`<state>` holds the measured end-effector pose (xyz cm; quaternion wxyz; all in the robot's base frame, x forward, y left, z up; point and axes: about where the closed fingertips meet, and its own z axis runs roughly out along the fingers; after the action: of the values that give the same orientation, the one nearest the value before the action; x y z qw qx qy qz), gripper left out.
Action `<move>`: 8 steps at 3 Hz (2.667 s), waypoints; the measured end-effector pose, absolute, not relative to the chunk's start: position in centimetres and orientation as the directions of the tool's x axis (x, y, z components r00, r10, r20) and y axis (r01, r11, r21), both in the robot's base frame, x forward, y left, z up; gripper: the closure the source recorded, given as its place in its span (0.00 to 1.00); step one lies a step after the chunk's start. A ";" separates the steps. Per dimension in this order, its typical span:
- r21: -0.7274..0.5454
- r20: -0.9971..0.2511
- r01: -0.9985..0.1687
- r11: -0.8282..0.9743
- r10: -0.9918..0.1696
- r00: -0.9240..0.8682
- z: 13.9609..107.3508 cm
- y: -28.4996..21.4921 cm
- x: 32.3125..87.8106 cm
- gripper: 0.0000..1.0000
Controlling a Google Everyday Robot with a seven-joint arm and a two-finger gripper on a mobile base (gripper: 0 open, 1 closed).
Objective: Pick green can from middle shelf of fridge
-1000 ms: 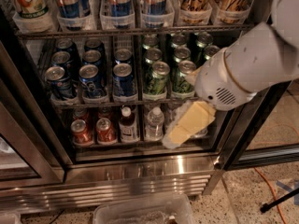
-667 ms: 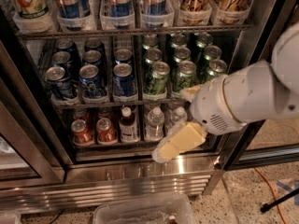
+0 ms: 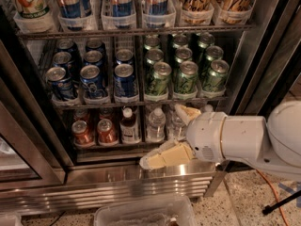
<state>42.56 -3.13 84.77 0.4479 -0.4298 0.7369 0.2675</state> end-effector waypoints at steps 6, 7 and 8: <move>0.094 -0.995 -0.777 0.622 0.084 -0.053 87.8 -2.3 44.1 0.00; 0.071 -0.991 -0.699 0.712 0.131 0.032 87.7 -4.5 43.4 0.00; 0.033 -0.986 -0.626 0.779 0.128 0.108 88.0 -6.3 42.5 0.00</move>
Offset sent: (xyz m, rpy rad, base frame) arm 0.0192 0.0080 0.0425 0.5838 -0.1987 -0.1927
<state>42.54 -6.25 87.96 0.7162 -0.2028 0.6138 0.2632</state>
